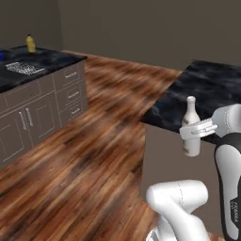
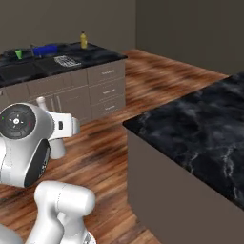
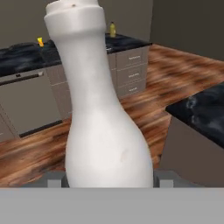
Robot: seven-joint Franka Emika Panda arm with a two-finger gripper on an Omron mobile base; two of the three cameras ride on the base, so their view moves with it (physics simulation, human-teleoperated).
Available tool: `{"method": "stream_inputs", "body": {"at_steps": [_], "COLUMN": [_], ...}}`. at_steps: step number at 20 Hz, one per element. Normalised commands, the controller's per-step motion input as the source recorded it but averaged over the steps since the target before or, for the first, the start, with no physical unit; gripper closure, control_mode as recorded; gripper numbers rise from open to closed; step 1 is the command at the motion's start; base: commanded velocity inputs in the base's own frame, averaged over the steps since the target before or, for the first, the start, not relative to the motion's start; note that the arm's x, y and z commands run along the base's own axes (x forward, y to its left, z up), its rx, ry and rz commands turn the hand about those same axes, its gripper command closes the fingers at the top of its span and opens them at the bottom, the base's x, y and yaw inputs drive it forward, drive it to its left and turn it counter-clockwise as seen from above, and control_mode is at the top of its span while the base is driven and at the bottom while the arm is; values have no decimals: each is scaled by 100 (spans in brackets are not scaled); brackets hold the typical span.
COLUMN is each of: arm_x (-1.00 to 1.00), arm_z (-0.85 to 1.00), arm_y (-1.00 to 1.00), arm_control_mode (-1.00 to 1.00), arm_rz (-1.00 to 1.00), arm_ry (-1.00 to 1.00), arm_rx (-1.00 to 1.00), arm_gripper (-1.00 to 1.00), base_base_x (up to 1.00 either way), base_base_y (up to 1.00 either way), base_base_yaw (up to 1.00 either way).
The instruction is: Place the drinks on the dining counter in a tight cluster.
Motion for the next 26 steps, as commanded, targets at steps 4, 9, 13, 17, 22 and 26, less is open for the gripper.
{"method": "stream_inputs", "body": {"at_steps": [4,9,13,17,22,26], "arm_x": [0,0,0,0,0,0], "arm_z": [0,0,0,0,0,0], "arm_y": [0,0,0,0,0,0], "arm_control_mode": [100,100,100,100,100,100], "arm_rz": [0,0,0,0,0,0], "arm_ry": [0,0,0,0,0,0], "arm_rx": [0,0,0,0,0,0], "arm_gripper": [100,100,100,100,100,100], "base_base_x": [100,100,100,100,100,100], "base_base_y": [100,100,100,93,87,100], "base_base_yaw": [-14,-18,-36,-60,-64,-52]}}
